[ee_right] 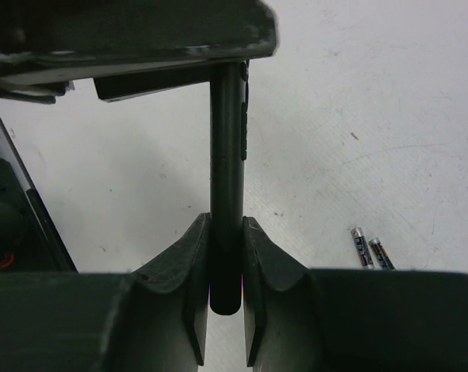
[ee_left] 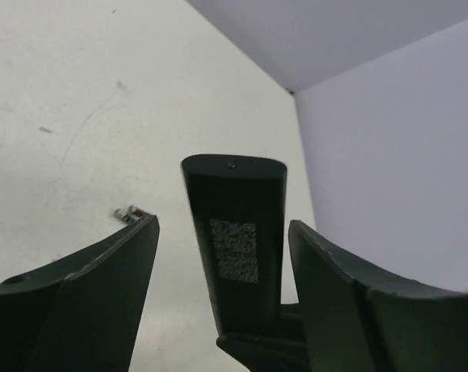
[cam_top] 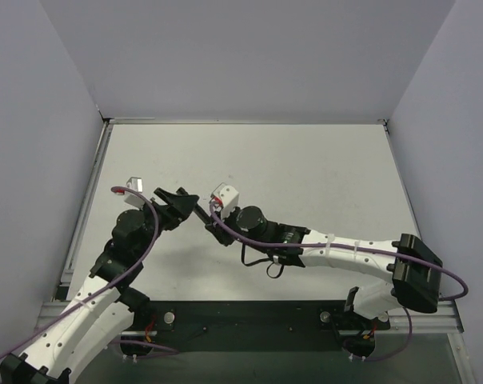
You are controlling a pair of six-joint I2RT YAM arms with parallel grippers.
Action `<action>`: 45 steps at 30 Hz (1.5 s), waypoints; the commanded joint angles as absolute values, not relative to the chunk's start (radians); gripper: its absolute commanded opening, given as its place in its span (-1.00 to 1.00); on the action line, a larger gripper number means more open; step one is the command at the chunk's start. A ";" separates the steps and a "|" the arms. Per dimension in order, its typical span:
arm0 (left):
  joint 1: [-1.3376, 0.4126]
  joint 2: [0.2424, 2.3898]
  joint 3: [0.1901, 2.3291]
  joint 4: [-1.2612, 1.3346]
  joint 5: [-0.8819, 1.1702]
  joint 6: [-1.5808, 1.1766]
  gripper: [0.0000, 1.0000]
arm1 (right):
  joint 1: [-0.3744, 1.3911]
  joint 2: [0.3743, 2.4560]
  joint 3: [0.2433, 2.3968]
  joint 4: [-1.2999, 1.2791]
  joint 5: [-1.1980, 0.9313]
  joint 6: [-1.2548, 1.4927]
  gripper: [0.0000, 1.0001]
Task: Load the batteries into the remote control
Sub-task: Turn over the remote control.
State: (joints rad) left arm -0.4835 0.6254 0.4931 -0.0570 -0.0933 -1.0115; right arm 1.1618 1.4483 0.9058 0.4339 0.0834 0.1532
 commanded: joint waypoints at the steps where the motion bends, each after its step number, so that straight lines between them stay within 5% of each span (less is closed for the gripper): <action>1: -0.485 0.536 0.477 0.153 -0.032 -0.910 0.64 | 1.092 1.307 0.884 0.446 0.008 0.244 -1.00; 13: -0.474 0.577 0.417 0.575 0.251 -0.862 0.74 | 0.882 1.170 0.856 0.512 -0.561 0.504 -1.00; 25: -0.476 0.681 0.414 0.787 0.336 -0.933 0.69 | 0.854 1.238 0.877 0.669 -0.767 0.658 -1.00; 45: -0.476 0.677 0.356 0.931 0.336 -1.025 -0.18 | 0.815 1.313 0.861 0.821 -0.868 0.790 -1.00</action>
State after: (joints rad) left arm -0.4759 0.7025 0.3435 0.8715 0.3408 -1.0172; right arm 0.8192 1.3071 0.8505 0.7269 -0.8360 0.7887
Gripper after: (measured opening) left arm 0.439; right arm 0.134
